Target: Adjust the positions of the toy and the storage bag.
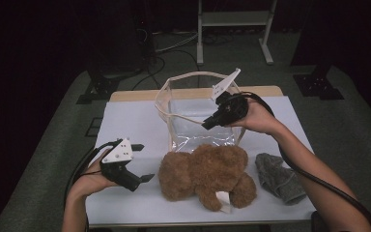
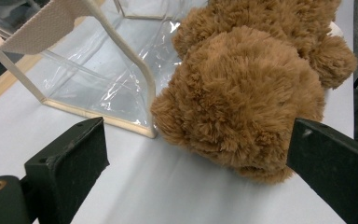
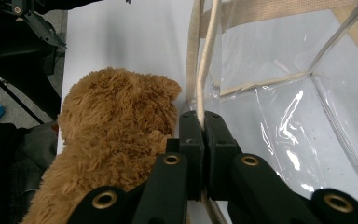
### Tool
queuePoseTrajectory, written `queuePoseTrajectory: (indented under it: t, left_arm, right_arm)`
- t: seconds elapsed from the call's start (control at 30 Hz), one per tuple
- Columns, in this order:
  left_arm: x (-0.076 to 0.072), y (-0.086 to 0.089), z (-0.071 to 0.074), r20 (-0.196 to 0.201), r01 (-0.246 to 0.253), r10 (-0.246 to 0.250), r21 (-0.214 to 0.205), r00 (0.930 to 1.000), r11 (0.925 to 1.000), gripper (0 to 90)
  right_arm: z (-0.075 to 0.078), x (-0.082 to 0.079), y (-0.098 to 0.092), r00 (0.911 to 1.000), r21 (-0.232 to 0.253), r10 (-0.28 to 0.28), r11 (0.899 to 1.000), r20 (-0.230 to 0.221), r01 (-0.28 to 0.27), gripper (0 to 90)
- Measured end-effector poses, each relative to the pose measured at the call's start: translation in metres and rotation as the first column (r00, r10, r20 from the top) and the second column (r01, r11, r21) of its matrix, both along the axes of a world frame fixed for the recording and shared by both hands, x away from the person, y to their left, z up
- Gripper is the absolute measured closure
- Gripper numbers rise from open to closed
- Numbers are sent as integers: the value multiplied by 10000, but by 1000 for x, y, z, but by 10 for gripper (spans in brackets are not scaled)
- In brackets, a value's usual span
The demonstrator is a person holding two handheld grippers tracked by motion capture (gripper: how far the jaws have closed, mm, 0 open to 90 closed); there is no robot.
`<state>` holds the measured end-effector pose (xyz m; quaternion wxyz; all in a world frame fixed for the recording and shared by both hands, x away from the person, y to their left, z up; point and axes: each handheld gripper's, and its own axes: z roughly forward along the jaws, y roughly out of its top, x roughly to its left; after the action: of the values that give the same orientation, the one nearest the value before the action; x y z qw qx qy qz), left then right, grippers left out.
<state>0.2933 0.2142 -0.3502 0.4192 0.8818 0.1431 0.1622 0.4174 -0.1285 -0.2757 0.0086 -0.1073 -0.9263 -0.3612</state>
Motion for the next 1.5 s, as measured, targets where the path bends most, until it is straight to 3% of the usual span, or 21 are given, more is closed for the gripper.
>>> queuePoseTrajectory:
  t: [0.17, 0.33, 0.47, 0.7, 0.83, 1.0, 1.33, 1.5]
  left_arm:
    - [0, 1, 0, 23, -26, 26, -89, 10000, 10000, 42]
    - [0, 1, -1, -6, -30, 30, -34, 10000, 10000, 42]
    - [1, 0, -3, -53, -39, 39, -2, 10000, 10000, 42]
    - [1, 0, -3, -80, -39, 39, -25, 10000, 10000, 42]
    - [1, 0, -4, -97, -33, 33, -47, 9999, 10000, 42]
    - [0, 0, -3, -119, -33, 33, -27, 9999, 10000, 42]
    - [1, 2, -3, -126, -58, 58, -27, 9999, 10000, 42]
    - [0, 3, -3, -94, -57, 57, -30, 9999, 10000, 41]
  right_arm:
    - [5, 1, -5, 9999, 418, -119, 9991, -6, 120, 640]
    - [14, -5, -10, 9993, 734, -190, 9972, 309, 166, 454]
    - [23, -10, -14, 9984, 930, -228, 9955, 526, 178, 384]
    - [34, -30, -16, 9965, 1162, 105, 9930, 827, -201, 351]
    - [31, -46, -9, 9945, 955, 664, 9927, 805, -740, 332]
    - [13, -56, 2, 9933, 560, 1096, 9922, 358, -1115, 305]
    - [-25, -57, 27, 9856, -710, 1641, 9834, -415, -1668, 249]
    - [-37, -59, 30, 9855, -1239, 1630, 9780, -481, -1678, 227]
